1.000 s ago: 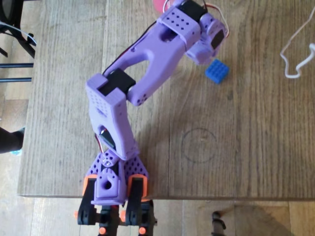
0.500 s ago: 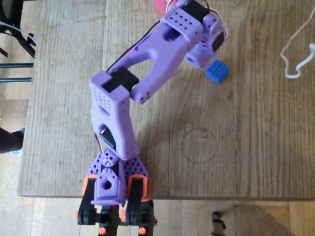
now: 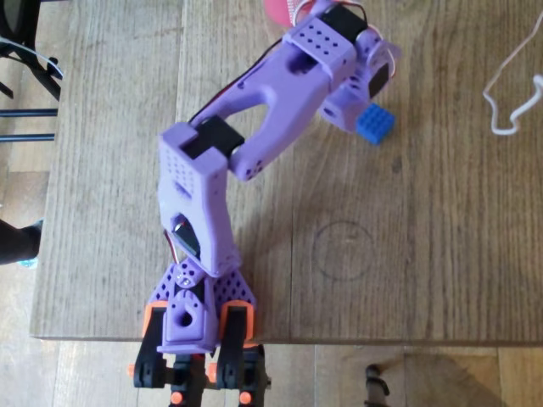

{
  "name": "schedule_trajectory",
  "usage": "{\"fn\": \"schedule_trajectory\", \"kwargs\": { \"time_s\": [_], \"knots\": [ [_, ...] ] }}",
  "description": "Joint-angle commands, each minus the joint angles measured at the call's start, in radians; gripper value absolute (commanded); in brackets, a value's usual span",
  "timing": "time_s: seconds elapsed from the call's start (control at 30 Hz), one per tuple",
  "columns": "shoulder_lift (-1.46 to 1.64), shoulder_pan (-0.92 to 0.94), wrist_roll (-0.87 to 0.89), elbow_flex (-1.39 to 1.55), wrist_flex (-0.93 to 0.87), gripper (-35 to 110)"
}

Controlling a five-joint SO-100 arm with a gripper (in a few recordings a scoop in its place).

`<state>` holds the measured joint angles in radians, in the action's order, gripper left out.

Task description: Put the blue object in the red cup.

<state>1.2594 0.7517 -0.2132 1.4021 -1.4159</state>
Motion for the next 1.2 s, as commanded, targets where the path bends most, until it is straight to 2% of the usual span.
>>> {"fn": "schedule_trajectory", "kwargs": {
  "time_s": [0.0, 0.37, 0.67, 0.73, 0.83, 1.17],
  "knots": [
    [-0.032, -0.018, 0.000, -0.063, 0.031, 49],
    [-0.130, -0.008, -0.023, -0.100, 0.075, 47],
    [-0.140, 0.025, -0.075, -0.124, 0.106, 40],
    [-0.140, 0.028, -0.103, -0.129, 0.110, 31],
    [-0.140, 0.026, -0.155, -0.133, 0.123, 1],
    [-0.083, 0.037, -0.137, -0.132, 0.166, 1]
  ]
}}
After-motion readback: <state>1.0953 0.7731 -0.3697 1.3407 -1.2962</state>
